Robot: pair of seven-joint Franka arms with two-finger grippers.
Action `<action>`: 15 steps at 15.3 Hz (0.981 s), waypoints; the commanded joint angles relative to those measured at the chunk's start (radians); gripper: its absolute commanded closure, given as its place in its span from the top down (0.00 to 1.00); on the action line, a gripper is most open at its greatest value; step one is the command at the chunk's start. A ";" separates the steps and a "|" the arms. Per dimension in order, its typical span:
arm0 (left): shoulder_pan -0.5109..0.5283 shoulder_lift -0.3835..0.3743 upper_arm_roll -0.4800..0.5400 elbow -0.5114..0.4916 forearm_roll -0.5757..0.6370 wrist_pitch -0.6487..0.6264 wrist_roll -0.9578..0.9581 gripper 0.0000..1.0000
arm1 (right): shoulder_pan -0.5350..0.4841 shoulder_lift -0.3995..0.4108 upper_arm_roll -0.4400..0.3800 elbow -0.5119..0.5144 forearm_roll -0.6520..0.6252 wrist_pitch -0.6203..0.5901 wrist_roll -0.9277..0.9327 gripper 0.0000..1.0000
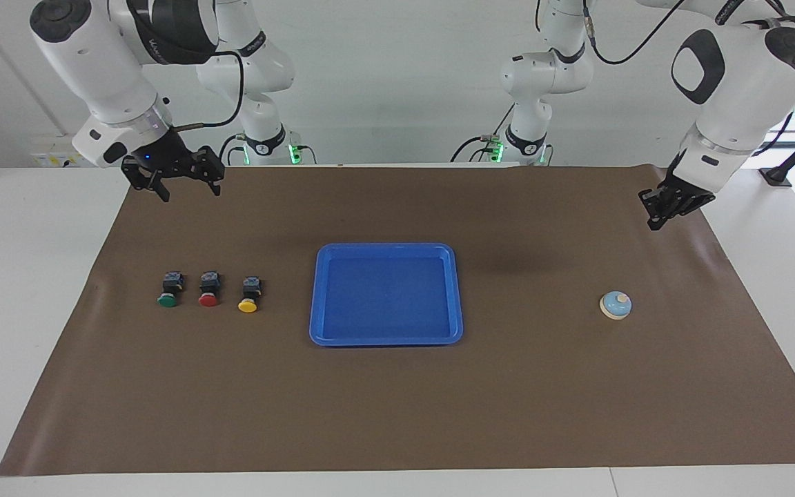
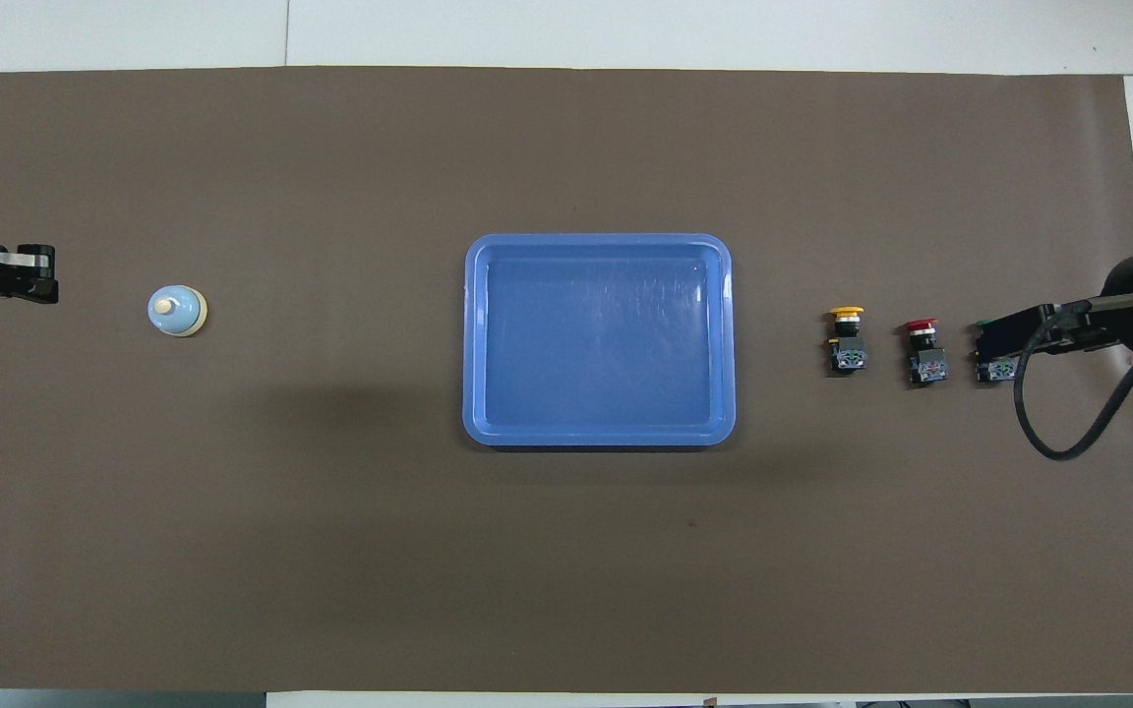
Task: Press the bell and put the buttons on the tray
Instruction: 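Move the left gripper over the small service bell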
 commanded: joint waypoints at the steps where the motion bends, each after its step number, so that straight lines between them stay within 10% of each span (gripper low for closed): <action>1: 0.015 0.014 -0.003 -0.065 -0.003 0.096 0.013 0.00 | -0.006 0.002 0.006 0.009 -0.005 -0.017 0.008 1.00; 15: 0.062 0.156 -0.003 -0.219 -0.003 0.429 0.080 0.00 | -0.006 0.002 0.006 0.009 -0.005 -0.017 0.008 1.00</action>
